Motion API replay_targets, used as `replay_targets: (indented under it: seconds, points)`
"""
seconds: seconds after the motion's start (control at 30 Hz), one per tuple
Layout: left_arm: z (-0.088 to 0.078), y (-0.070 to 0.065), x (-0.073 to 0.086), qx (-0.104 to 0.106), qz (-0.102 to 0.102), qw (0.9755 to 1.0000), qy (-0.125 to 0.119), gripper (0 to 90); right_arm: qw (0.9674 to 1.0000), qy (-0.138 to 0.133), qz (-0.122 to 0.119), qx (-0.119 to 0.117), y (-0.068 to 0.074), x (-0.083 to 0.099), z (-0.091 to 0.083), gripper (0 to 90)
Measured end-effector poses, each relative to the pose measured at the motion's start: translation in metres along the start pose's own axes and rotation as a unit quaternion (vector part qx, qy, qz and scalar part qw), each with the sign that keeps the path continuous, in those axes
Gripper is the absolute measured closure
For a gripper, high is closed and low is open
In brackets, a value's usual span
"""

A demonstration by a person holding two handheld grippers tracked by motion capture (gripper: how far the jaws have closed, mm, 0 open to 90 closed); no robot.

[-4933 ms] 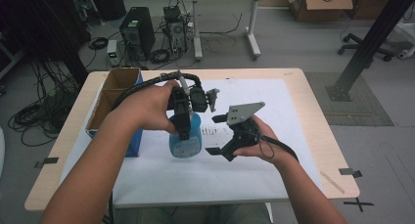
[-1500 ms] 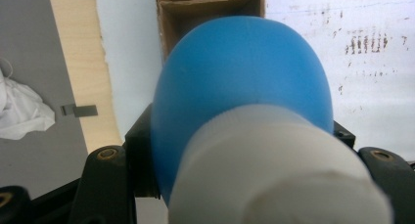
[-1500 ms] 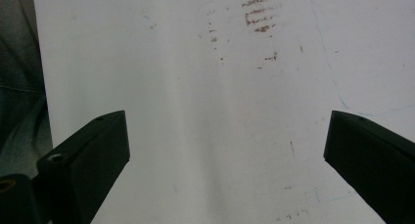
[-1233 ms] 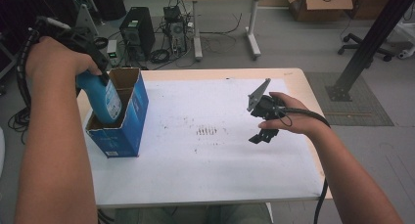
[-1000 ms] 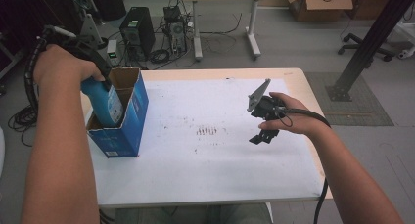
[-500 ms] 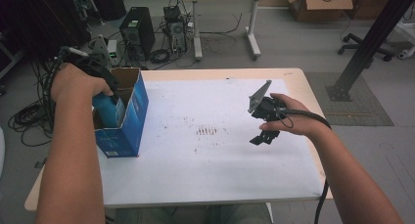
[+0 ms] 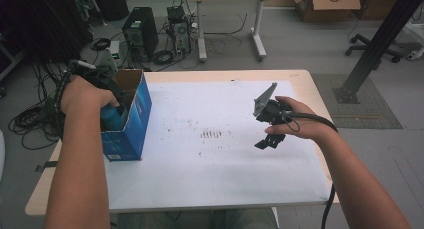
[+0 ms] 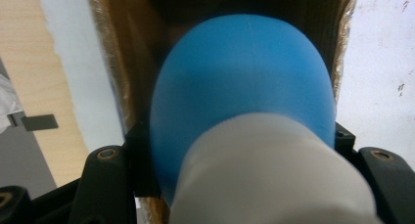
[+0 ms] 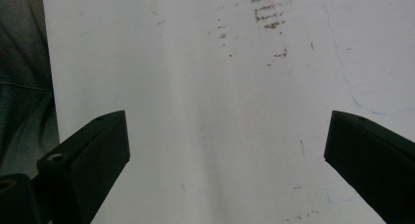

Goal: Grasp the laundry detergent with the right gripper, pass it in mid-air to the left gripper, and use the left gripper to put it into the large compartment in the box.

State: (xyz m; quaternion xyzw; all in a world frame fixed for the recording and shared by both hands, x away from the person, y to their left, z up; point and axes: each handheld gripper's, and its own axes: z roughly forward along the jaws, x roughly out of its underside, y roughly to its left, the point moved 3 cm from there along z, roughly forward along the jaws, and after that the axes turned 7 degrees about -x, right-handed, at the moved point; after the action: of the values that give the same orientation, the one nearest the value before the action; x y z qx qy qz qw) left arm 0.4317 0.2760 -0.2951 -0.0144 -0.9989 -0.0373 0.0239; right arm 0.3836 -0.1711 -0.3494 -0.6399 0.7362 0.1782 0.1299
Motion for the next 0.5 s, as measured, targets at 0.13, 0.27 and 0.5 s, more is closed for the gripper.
replay_targets:
  seconds: [0.13,0.27,0.5]
  points:
    - [0.007,-0.002,-0.001,0.001,0.003,1.0000,0.003,38.1,1.0000,-0.001,-0.002,-0.002,0.000,0.001,0.001,3.1]
    - [0.015,-0.003,-0.001,0.001,0.000,1.0000,0.003,38.1,1.0000,-0.005,-0.003,-0.004,0.001,0.001,0.001,3.1]
    - [0.024,-0.002,-0.001,0.001,0.004,0.9999,0.010,38.1,1.0000,-0.004,-0.004,-0.005,0.001,0.002,0.002,3.1]
